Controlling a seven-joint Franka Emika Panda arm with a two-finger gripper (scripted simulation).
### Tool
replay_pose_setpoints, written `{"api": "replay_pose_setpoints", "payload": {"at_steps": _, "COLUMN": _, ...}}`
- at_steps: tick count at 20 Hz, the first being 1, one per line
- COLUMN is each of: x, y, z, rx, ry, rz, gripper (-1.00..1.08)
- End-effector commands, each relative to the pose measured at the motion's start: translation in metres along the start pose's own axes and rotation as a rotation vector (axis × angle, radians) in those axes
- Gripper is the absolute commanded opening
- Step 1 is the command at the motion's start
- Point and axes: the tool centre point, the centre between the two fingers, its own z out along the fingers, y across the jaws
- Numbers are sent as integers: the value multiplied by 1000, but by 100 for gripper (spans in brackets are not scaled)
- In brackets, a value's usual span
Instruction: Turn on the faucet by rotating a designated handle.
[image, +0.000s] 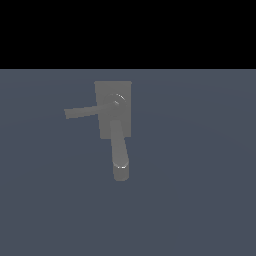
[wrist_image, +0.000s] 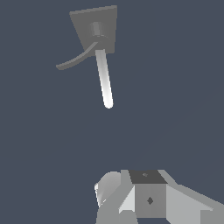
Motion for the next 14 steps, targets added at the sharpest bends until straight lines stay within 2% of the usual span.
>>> {"api": "replay_pose_setpoints", "payload": {"at_steps": 1, "x": 0, "y": 0, "z": 0, "rx": 0, "ry": 0, "rz": 0, "gripper": -100}}
{"api": "replay_pose_setpoints", "payload": {"at_steps": 7, "x": 0, "y": 2, "z": -10, "rx": 16, "ry": 22, "rz": -9, "gripper": -100}}
{"api": "replay_pose_setpoints", "payload": {"at_steps": 14, "x": 9, "y": 2, "z": -16, "rx": 79, "ry": 55, "rz": -12, "gripper": -100}}
